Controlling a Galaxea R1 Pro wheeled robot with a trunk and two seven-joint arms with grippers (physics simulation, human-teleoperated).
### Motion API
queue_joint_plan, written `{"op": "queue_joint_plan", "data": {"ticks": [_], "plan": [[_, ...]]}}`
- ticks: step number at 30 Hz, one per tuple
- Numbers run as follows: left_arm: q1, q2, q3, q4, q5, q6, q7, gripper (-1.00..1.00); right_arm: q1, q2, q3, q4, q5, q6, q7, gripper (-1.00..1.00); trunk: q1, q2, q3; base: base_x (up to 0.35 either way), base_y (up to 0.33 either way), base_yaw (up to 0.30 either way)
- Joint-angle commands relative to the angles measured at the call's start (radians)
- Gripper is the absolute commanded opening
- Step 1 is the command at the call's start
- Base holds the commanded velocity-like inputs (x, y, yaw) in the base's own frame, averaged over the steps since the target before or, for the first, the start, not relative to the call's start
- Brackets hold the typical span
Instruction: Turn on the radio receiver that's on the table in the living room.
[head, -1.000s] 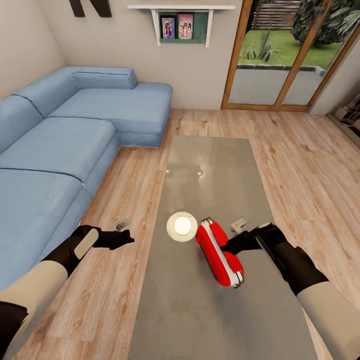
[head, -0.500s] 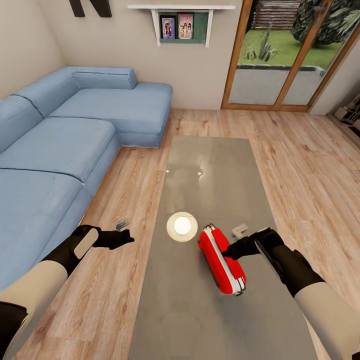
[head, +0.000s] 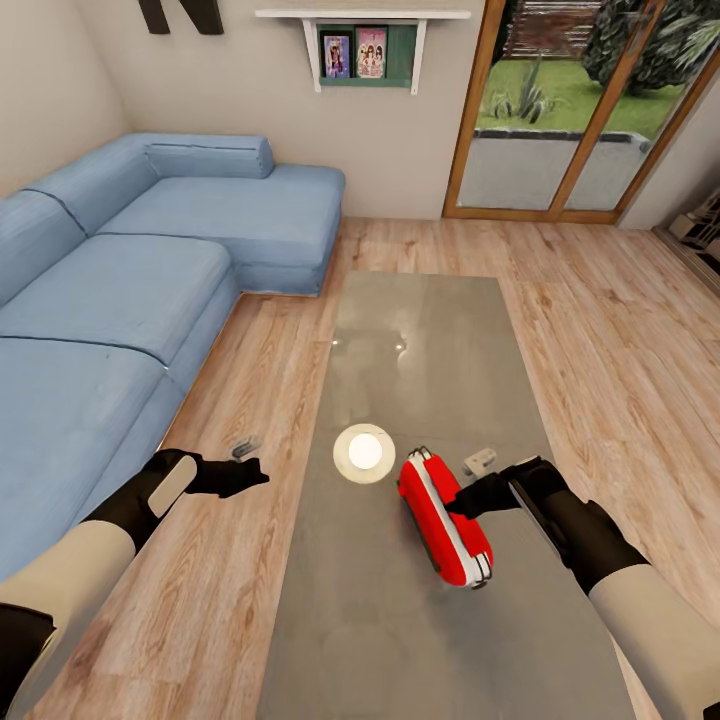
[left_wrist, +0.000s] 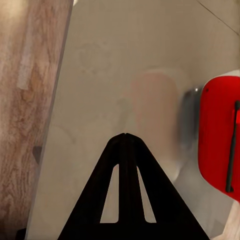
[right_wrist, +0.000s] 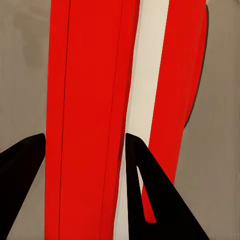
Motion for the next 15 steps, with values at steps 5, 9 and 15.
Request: {"op": "queue_joint_plan", "data": {"ticks": [5, 9, 15], "plan": [[0.000, -0.001, 0.000, 0.001, 0.000, 0.000, 0.000, -1.00, 0.000, 0.000, 0.000, -0.001, -0.004, -0.006, -0.002, -1.00, 0.000, 0.000, 0.000, 0.000, 0.000, 0.000], [0.000, -0.003, 0.001, 0.000, 0.000, 0.000, 0.000, -1.00, 0.000, 0.000, 0.000, 0.000, -0.005, -0.007, -0.001, -1.00, 0.000, 0.000, 0.000, 0.000, 0.000, 0.000], [0.000, -0.003, 0.001, -0.001, 0.000, -0.001, 0.000, -1.00, 0.000, 0.001, 0.000, 0.000, -0.006, -0.017, -0.001, -1.00, 0.000, 0.000, 0.000, 0.000, 0.000, 0.000]]}}
